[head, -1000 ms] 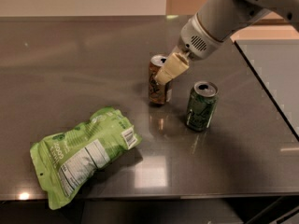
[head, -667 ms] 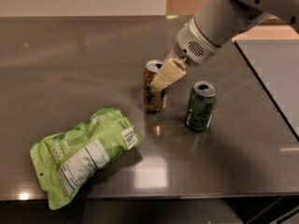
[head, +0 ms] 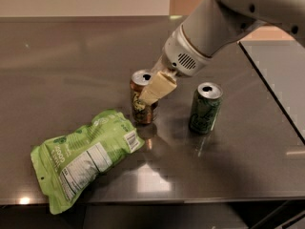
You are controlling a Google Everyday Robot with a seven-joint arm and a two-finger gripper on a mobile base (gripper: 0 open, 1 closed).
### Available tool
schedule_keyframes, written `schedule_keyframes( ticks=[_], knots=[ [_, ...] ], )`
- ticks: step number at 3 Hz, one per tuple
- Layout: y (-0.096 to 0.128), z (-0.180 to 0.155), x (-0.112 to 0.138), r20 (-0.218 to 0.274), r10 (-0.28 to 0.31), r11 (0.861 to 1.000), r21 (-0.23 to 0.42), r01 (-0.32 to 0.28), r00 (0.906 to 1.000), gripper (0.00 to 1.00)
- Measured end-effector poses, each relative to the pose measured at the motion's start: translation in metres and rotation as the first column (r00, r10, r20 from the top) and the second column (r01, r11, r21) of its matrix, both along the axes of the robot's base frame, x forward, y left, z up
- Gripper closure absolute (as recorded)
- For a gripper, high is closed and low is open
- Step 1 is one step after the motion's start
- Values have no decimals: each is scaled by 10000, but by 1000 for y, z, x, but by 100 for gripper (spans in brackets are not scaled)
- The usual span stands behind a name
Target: Move orange can near green rice chip bag
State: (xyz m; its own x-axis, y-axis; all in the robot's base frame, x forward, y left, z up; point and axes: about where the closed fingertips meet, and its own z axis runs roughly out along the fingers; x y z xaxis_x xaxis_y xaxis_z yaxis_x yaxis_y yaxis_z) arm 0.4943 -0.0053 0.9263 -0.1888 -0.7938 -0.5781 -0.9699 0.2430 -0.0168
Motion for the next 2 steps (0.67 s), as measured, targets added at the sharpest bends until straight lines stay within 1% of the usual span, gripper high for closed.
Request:
schedule_keyframes(
  ticks=[1, 2],
  knots=[
    [9, -6, -9, 76, 382, 9992, -115, -381, 9992, 82],
    [15, -9, -15, 72, 619, 9980, -116, -618, 9981, 58]
  ],
)
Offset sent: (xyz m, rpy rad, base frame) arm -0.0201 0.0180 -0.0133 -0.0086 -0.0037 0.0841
